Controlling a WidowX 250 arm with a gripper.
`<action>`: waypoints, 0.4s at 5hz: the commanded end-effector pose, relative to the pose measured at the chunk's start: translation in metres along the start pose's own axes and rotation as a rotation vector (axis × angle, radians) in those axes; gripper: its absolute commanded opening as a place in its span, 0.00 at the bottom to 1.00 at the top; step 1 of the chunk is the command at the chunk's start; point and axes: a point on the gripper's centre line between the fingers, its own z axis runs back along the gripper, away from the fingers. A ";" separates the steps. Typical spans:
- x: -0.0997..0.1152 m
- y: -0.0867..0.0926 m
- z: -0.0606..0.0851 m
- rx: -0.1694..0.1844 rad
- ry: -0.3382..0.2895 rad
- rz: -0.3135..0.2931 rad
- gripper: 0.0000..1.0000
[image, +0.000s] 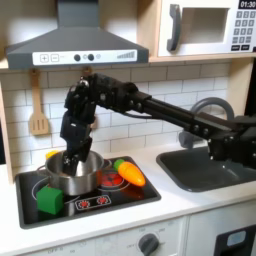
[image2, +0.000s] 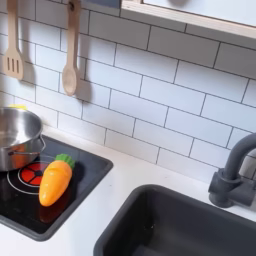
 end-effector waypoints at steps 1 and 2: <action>0.009 -0.006 -0.009 0.024 0.062 0.066 1.00; 0.011 -0.007 -0.014 0.041 0.075 0.065 1.00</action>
